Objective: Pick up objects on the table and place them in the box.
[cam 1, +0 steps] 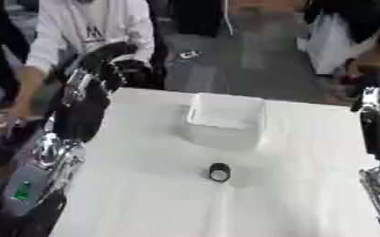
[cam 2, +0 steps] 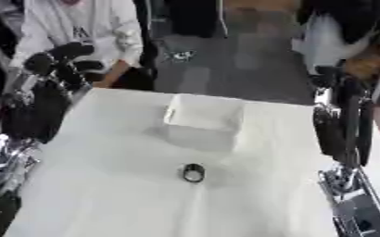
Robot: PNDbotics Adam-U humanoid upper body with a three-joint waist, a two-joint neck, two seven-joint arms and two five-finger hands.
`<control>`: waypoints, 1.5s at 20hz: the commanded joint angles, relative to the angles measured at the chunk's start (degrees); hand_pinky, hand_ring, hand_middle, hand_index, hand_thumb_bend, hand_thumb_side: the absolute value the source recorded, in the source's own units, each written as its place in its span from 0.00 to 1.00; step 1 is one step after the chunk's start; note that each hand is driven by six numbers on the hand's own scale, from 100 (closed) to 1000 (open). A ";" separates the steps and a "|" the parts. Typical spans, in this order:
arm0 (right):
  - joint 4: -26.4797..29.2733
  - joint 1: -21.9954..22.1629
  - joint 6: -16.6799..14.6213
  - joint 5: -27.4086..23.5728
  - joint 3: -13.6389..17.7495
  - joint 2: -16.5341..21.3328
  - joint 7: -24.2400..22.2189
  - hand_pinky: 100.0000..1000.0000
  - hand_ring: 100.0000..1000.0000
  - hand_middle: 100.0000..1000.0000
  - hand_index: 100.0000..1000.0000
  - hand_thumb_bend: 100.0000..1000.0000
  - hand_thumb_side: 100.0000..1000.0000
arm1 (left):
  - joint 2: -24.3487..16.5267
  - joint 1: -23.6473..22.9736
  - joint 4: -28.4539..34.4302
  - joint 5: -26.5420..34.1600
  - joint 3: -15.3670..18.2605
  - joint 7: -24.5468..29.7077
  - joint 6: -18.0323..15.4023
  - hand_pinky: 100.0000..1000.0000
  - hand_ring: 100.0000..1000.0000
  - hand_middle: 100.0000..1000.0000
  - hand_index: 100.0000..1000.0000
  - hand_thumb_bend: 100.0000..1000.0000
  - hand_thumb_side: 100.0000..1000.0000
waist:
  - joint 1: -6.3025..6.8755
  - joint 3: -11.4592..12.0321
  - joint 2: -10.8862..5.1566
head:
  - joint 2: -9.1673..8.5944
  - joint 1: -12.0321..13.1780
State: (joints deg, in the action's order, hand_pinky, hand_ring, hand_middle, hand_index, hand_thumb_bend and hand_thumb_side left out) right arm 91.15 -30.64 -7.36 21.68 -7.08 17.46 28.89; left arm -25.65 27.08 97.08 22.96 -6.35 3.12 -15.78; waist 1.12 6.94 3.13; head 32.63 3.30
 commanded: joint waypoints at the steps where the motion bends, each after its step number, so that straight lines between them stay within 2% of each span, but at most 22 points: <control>1: 0.77 -1.25 -0.11 0.29 0.05 0.07 -0.23 0.21 0.39 0.48 0.68 0.06 0.88 | -0.34 0.63 0.59 0.11 0.76 0.15 -0.06 0.72 0.70 0.80 0.85 0.18 0.86 | 0.17 -0.03 -0.66 | -0.16 -0.01; 5: 0.77 -1.31 -0.12 0.30 0.04 0.07 -0.24 0.21 0.39 0.48 0.68 0.06 0.88 | -0.86 1.01 0.42 -0.23 0.59 0.44 0.03 0.73 0.70 0.80 0.85 0.18 0.86 | 0.16 -0.08 -0.67 | -0.18 0.02; 8: 0.77 -1.35 -0.14 0.33 -0.01 0.07 -0.28 0.21 0.39 0.48 0.68 0.06 0.88 | -2.90 2.95 -1.36 -3.10 -0.19 2.95 2.35 0.69 0.68 0.81 0.87 0.14 0.88 | 0.26 -0.16 -0.80 | -0.08 0.42; 14: 0.69 -1.20 -0.19 0.39 -0.17 0.09 -0.42 0.21 0.39 0.48 0.68 0.06 0.88 | -6.73 7.37 -6.43 -14.83 -1.94 12.76 8.02 0.60 0.63 0.79 0.87 0.06 0.92 | 0.41 -0.41 -1.13 | 0.00 0.74; 22: 0.65 -1.17 -0.29 0.42 -0.43 -0.02 -0.66 0.21 0.39 0.48 0.68 0.06 0.88 | -8.76 12.06 -13.58 -28.79 -4.89 21.55 7.49 0.57 0.60 0.77 0.87 0.02 0.90 | 0.65 -0.82 -1.43 | 0.04 1.23; 23: 0.64 -1.22 -0.31 0.42 -0.48 -0.06 -0.71 0.21 0.39 0.48 0.68 0.06 0.88 | -8.82 12.82 -15.02 -30.61 -5.49 22.79 7.22 0.57 0.59 0.76 0.87 0.03 0.88 | 0.67 -0.91 -1.47 | 0.00 1.28; 24: 0.62 -1.25 -0.32 0.42 -0.52 -0.09 -0.75 0.21 0.39 0.48 0.68 0.06 0.88 | -8.73 13.41 -16.24 -32.08 -5.82 23.74 6.78 0.57 0.59 0.76 0.87 0.11 0.79 | 0.68 -0.97 -1.49 | -0.02 1.31; 26: 0.57 -1.34 -0.36 0.43 -0.67 -0.19 -0.91 0.21 0.39 0.48 0.68 0.06 0.88 | -8.51 14.89 -19.20 -35.14 -6.92 26.24 5.89 0.57 0.60 0.76 0.87 0.20 0.72 | 0.71 -1.20 -1.56 | 0.01 1.50; 30: 0.49 -1.48 -0.44 0.43 -0.92 -0.36 -1.19 0.21 0.39 0.48 0.68 0.06 0.88 | -7.48 17.49 -24.73 -39.78 -8.11 30.74 4.17 0.57 0.60 0.76 0.86 0.34 0.62 | 0.77 -1.66 -1.61 | 0.00 1.73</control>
State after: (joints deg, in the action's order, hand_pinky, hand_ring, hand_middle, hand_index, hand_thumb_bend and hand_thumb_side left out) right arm 91.07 -30.66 -7.76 21.95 -8.08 16.98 27.94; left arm -32.48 43.10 73.23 -15.43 -14.50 32.65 -11.08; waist 1.78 5.32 2.44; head 32.66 4.56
